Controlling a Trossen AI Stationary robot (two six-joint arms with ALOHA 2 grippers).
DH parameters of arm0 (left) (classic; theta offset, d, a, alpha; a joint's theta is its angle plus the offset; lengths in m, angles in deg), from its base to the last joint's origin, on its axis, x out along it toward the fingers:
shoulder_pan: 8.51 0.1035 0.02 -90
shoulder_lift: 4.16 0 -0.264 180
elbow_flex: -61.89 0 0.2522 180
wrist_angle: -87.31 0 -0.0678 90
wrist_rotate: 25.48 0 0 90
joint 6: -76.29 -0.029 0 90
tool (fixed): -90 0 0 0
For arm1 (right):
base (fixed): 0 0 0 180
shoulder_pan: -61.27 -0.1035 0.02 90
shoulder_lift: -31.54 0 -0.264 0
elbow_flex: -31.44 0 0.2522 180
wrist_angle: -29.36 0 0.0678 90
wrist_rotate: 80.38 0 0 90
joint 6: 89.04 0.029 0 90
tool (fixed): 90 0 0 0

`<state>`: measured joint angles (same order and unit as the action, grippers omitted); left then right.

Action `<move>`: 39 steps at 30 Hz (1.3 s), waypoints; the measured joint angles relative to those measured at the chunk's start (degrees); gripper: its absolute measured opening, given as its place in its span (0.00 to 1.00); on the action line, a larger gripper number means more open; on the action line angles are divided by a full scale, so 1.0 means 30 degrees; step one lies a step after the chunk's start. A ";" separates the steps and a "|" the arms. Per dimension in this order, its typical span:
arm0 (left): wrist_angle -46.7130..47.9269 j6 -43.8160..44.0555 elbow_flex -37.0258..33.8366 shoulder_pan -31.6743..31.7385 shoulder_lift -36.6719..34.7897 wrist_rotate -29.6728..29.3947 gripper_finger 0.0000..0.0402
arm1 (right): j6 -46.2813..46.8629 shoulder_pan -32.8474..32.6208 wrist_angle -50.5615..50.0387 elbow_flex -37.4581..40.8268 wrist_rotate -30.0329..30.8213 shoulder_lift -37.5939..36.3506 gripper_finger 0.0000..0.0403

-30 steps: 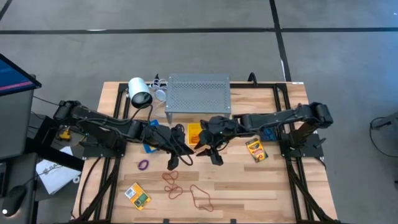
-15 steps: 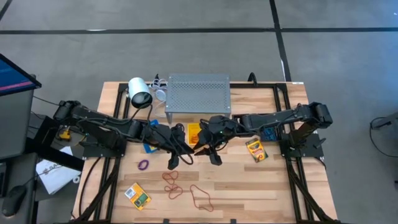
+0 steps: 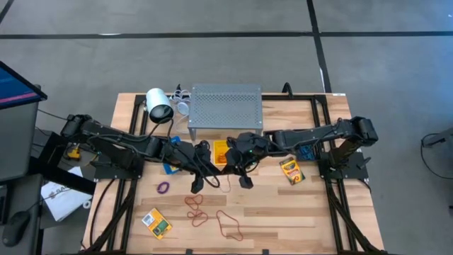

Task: Pick & Place Office Desk Supplies
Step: Put the red rubber band into the black bin

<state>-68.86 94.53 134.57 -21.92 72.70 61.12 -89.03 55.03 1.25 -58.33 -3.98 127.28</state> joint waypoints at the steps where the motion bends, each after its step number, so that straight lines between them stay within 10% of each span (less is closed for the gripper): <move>1: 0.0000 0.0000 0.0000 0.0000 0.0000 0.0000 0.00 | 0.0006 0.0000 0.0007 0.0000 0.0007 0.0000 0.00; 22: -0.0920 -0.0007 0.0000 0.0487 0.0007 -0.0386 0.09 | 0.0895 0.0117 -0.2627 -0.0007 0.2052 -0.3568 0.00; 39: -0.0163 0.0000 0.0000 0.0590 0.0006 0.0634 0.25 | 0.8809 0.1002 -1.6883 -0.0007 0.7206 -0.9311 0.00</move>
<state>-69.35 94.53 134.57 -20.15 72.72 63.02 -62.60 58.03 -49.40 -58.35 17.63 99.35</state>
